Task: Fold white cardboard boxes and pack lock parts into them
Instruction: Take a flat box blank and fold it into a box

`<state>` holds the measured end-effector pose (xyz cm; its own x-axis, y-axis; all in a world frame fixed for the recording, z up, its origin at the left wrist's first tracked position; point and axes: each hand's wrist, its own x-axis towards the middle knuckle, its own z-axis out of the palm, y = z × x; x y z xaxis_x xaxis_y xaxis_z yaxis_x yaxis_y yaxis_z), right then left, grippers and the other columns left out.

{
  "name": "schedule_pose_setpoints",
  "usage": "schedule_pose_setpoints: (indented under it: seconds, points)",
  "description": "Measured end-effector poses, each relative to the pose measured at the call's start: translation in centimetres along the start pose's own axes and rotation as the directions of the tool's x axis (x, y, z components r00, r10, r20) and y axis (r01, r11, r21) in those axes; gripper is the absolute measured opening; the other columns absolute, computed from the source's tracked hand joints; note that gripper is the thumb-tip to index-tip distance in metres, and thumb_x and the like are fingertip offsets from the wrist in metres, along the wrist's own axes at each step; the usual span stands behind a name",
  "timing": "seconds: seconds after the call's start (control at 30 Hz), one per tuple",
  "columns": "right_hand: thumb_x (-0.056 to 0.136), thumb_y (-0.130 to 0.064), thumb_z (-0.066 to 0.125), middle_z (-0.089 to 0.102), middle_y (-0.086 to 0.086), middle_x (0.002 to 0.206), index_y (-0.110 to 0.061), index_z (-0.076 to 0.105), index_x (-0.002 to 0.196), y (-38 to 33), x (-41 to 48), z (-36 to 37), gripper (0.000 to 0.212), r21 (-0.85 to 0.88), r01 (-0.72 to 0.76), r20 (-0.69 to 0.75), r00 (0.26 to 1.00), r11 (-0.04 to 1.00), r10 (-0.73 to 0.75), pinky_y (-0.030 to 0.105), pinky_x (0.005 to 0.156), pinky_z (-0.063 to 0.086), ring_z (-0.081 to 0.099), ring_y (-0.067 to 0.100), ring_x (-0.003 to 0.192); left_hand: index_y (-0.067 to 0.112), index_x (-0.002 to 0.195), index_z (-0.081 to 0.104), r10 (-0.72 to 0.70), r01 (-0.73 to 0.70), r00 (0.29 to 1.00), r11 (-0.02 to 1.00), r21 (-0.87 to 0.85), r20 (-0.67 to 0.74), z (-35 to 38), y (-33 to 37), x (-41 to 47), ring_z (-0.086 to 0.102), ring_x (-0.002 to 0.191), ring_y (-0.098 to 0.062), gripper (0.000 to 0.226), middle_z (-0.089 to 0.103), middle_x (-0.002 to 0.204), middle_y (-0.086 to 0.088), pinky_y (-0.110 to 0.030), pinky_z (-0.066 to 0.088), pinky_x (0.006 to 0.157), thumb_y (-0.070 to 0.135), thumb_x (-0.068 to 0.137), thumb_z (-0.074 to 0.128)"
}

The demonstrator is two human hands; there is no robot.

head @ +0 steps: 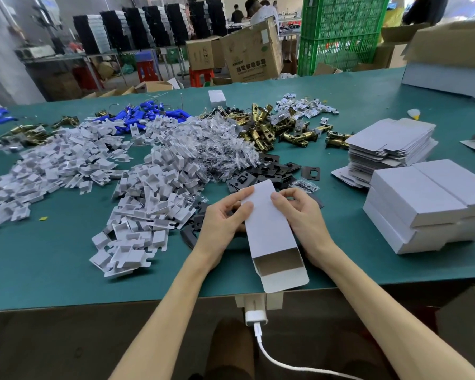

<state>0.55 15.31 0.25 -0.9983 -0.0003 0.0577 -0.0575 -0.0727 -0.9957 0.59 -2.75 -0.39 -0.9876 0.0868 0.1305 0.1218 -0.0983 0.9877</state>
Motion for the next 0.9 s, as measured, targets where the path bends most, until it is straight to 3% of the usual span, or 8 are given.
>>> schedule_pose_setpoints:
  seconds: [0.2, 0.4, 0.57, 0.67, 0.8, 0.9]
  points:
    - [0.097, -0.034, 0.068, 0.076, 0.017, 0.092, -0.009, 0.058, 0.108, 0.11, 0.04, 0.11, 0.029, -0.013, 0.008, 0.004, 1.0, 1.0, -0.007, 0.038, 0.065, 0.053, 0.073, 0.027, 0.079, 0.02, 0.137, 0.066, 0.015, -0.015, 1.0, 1.0, -0.019, -0.003, -0.03, -0.02, -0.04, 0.07, 0.1, -0.022, 0.038, 0.071, 0.121, -0.016, -0.041, 0.063, 0.085, 0.016, 0.1, 0.068]
    - [0.097, -0.035, 0.068, 0.076, 0.015, 0.091, -0.009, 0.058, 0.11, 0.01, 0.01, 0.04, 0.03, -0.023, 0.003, 0.001, 1.0, 1.0, -0.003, 0.035, 0.061, 0.054, 0.074, 0.024, 0.076, 0.02, 0.137, 0.067, 0.002, -0.002, 1.0, 1.0, -0.009, -0.01, -0.12, -0.17, 0.07, 0.069, 0.101, -0.024, 0.038, 0.07, 0.111, -0.012, -0.047, 0.063, 0.087, 0.017, 0.099, 0.069]
    - [0.098, -0.035, 0.067, 0.076, 0.016, 0.092, -0.009, 0.058, 0.11, -0.01, 0.0, 0.06, 0.031, -0.02, -0.005, 0.004, 1.0, 1.0, 0.005, 0.034, 0.061, 0.055, 0.074, 0.026, 0.078, 0.021, 0.137, 0.067, 0.015, -0.015, 1.0, 1.0, 0.006, -0.012, -0.12, -0.17, 0.05, 0.07, 0.1, -0.024, 0.038, 0.068, 0.119, -0.023, -0.048, 0.063, 0.085, 0.02, 0.099, 0.069]
    - [0.098, -0.035, 0.067, 0.076, 0.017, 0.094, -0.008, 0.058, 0.11, 0.01, 0.0, 0.08, 0.031, -0.015, -0.005, -0.001, 1.0, 1.0, 0.005, 0.037, 0.064, 0.055, 0.074, 0.029, 0.081, 0.022, 0.136, 0.067, 0.027, -0.027, 1.0, 1.0, 0.007, -0.002, -0.07, -0.15, 0.09, 0.071, 0.1, -0.022, 0.037, 0.07, 0.123, -0.018, -0.042, 0.064, 0.08, 0.019, 0.099, 0.068]
    - [0.098, -0.035, 0.067, 0.076, 0.015, 0.093, -0.007, 0.058, 0.111, 0.0, -0.02, -0.01, 0.032, -0.009, -0.01, -0.005, 1.0, 1.0, 0.01, 0.037, 0.064, 0.055, 0.074, 0.026, 0.079, 0.022, 0.134, 0.068, 0.016, -0.016, 1.0, 1.0, 0.002, -0.002, -0.13, -0.21, 0.08, 0.071, 0.096, -0.021, 0.034, 0.072, 0.109, -0.012, -0.035, 0.064, 0.075, 0.019, 0.1, 0.068]
    - [0.098, -0.034, 0.067, 0.076, 0.016, 0.092, -0.007, 0.058, 0.111, 0.01, 0.02, 0.01, 0.032, -0.011, -0.005, -0.003, 1.0, 1.0, 0.005, 0.038, 0.065, 0.054, 0.075, 0.028, 0.08, 0.022, 0.135, 0.068, 0.005, -0.005, 1.0, 1.0, -0.007, 0.0, -0.12, -0.21, 0.06, 0.072, 0.1, -0.022, 0.035, 0.075, 0.112, -0.007, -0.039, 0.065, 0.08, 0.018, 0.1, 0.067]
